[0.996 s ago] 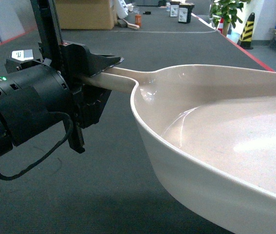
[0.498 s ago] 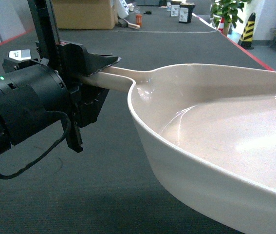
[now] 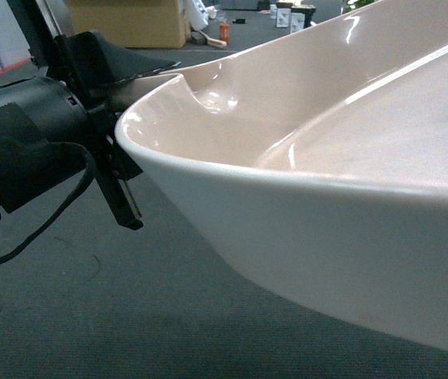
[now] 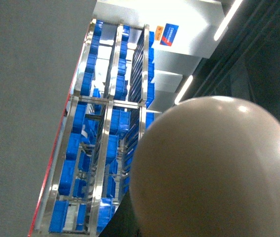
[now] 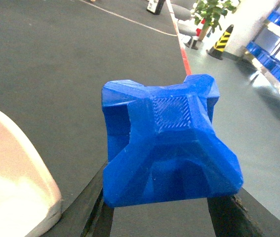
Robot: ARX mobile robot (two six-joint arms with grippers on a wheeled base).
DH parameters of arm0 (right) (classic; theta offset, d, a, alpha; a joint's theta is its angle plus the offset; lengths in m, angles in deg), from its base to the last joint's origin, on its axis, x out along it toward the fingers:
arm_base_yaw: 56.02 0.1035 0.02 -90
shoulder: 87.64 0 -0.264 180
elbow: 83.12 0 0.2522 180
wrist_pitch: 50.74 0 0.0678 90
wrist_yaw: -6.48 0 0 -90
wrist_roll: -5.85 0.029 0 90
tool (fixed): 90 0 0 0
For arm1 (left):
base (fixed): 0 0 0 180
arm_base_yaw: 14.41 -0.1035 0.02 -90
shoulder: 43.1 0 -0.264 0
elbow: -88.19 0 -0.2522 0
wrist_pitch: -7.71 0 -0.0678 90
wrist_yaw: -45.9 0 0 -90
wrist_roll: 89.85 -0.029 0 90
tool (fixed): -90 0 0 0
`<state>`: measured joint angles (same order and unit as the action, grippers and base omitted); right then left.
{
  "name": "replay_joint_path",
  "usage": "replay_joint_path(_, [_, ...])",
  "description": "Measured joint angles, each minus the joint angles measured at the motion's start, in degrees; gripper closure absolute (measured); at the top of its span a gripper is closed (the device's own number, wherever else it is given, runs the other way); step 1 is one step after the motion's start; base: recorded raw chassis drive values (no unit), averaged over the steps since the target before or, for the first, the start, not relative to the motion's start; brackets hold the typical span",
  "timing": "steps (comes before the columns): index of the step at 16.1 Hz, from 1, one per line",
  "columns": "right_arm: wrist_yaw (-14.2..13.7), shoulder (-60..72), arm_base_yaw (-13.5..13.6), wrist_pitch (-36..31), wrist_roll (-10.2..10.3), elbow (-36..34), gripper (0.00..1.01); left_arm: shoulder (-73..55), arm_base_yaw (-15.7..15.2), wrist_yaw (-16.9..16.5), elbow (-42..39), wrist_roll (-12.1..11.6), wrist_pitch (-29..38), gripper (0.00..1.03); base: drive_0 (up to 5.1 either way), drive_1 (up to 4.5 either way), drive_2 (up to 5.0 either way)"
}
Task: Place part in tray to right shelf
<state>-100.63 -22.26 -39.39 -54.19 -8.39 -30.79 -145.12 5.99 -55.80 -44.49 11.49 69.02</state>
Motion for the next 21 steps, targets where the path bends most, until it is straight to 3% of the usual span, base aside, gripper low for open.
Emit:
replay_joint_path(1, [-3.37,0.0,2.25,-1.16,-0.87,0.04,0.56,0.0,-0.33,0.2,-0.02,0.77,-0.26,0.89,0.0,0.0,0.0])
replay_joint_path(3, [-10.05,0.02,4.31,-7.21,-6.05,0.04,0.56,0.0,-0.39,0.85,0.02,2.4,0.09,0.89,0.0,0.0,0.0])
replay_joint_path(4, [-11.72,0.02,4.07,-8.13,-8.2,0.04,0.56,0.04,-0.09,1.44,0.42,2.64,0.11,0.89,0.0,0.0,0.0])
replay_joint_path(6, [-11.78,-0.33,-0.28,-7.21,-9.64,0.04,0.56,0.04,0.57,1.99,0.66,2.1,-0.13,0.89,0.0,0.0,0.0])
replay_joint_path(7, [-11.06,-1.33,-3.08,-7.37,-8.7,0.07,0.56,0.02,0.55,1.66,0.66,-1.05,-0.72,0.89,0.0,0.0,0.0])
replay_joint_path(8, [-10.67,-4.87,-6.05,-8.39,-7.63,1.42,0.56,-1.27,0.92,0.28,-0.48,-8.79,-2.21,0.89,0.0,0.0,0.0])
replay_joint_path(9, [-9.6,-6.62,-6.62,-7.91,-7.08,2.58,0.56,-1.4,1.11,0.15,-0.48,-10.27,-1.97,0.89,0.0,0.0,0.0])
replay_joint_path(10, [-7.98,-6.88,-6.08,-5.38,-5.42,3.63,0.56,-1.4,1.16,0.15,-0.46,-10.69,-1.49,0.89,0.0,0.0,0.0])
replay_joint_path(12, [-2.99,-5.46,-1.44,-0.48,0.31,3.69,0.56,-1.4,1.16,0.22,-0.46,-11.5,-1.73,0.89,0.0,0.0,0.0])
replay_joint_path(13, [1.22,-3.96,2.01,1.22,3.98,3.69,0.56,-1.4,1.16,0.22,-0.46,-11.63,-1.7,0.89,0.0,0.0,0.0])
replay_joint_path(17, [10.86,-1.86,11.28,8.66,16.35,3.69,0.56,-1.4,1.07,0.35,-0.46,-11.8,-1.7,0.89,0.0,0.0,0.0])
replay_joint_path(19, [14.75,-0.79,15.04,11.34,22.1,3.72,0.56,-1.4,1.14,0.31,-0.46,-11.8,-1.73,0.89,0.0,0.0,0.0])
replay_joint_path(21, [15.65,2.49,16.98,14.08,25.97,4.04,0.56,-1.4,1.16,0.17,-0.46,-11.8,-1.7,0.89,0.0,0.0,0.0])
